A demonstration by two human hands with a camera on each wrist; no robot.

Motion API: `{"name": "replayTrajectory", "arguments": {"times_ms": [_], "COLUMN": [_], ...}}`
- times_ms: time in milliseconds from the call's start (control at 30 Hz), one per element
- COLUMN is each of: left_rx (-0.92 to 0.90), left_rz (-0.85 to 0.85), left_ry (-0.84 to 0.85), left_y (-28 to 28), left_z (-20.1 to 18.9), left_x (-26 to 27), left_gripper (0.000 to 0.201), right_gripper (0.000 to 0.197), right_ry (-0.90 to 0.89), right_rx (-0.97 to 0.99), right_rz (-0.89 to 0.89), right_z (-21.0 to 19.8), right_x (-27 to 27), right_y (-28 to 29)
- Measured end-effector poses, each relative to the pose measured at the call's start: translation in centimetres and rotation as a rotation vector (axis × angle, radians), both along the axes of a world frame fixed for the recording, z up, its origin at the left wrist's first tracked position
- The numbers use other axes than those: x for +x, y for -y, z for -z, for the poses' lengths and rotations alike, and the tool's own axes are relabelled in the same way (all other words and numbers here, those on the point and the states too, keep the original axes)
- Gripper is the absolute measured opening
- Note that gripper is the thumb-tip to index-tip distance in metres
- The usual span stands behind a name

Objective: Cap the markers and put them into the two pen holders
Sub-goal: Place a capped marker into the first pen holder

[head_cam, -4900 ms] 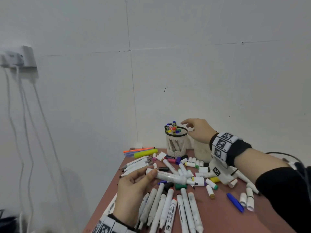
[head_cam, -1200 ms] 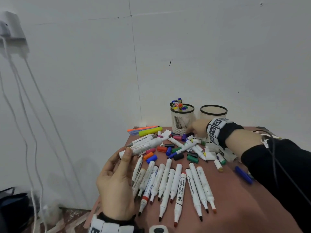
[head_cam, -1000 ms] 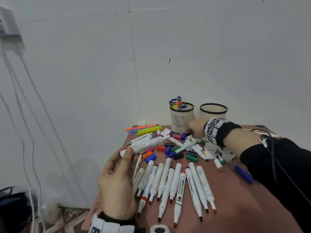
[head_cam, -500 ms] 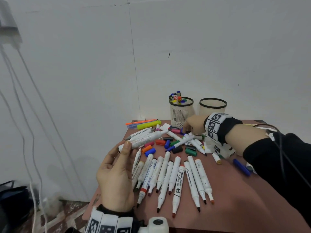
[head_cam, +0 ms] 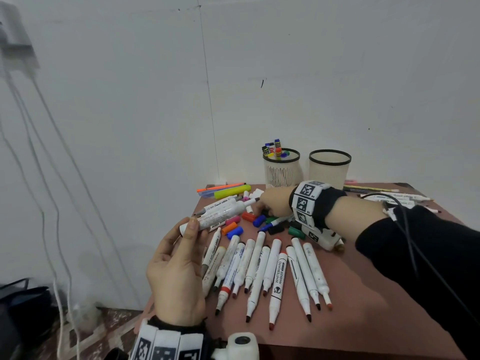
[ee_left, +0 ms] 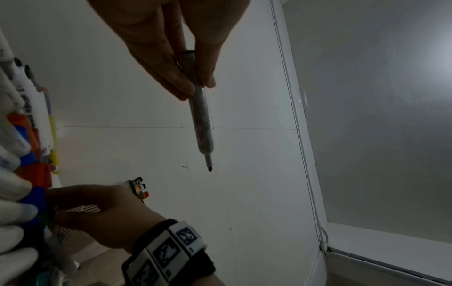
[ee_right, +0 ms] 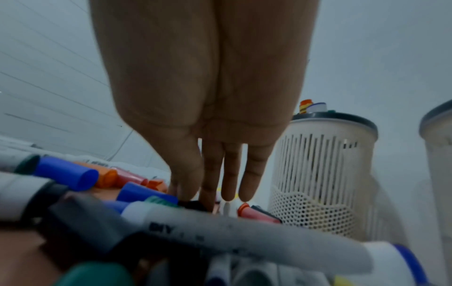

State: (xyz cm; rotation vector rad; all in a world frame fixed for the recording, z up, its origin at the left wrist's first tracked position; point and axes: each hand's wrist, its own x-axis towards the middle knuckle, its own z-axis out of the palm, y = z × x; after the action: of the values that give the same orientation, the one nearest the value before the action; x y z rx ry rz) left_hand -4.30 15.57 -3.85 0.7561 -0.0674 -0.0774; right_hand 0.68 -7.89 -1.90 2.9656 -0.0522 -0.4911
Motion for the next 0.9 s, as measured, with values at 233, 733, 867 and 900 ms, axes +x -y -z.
{"name": "replayTrajectory", "arguments": {"times_ms": [233, 733, 867, 900], "left_rx": [-0.013, -0.003, 0.006, 0.017], "left_rz": [-0.020, 0.075, 0.116, 0.126], "left_ry": [-0.005, 0.055, 0.087, 0.088], "left_y": [-0.6, -0.5, -0.2, -0.2], "left_z": [-0.1, -0.9, -0.9, -0.8], "left_x": [0.1, -3.6, -4.9, -5.1], "left_gripper": [0.005, 0.007, 0.016, 0.015], "right_gripper": [0.021, 0.024, 0.017, 0.018], "right_ry": [0.275, 0.893, 1.051, 1.085], "right_rx": [0.212, 0.867, 1.134, 1.190], "right_rz": [0.084, 0.392, 0.489, 0.516], "right_z": [-2.4, -7.8, -6.4, -5.9], "right_x": [-1.9, -18.3, -22.0, -22.8], "right_y": [1.3, -0.4, -1.4, -1.6]}}
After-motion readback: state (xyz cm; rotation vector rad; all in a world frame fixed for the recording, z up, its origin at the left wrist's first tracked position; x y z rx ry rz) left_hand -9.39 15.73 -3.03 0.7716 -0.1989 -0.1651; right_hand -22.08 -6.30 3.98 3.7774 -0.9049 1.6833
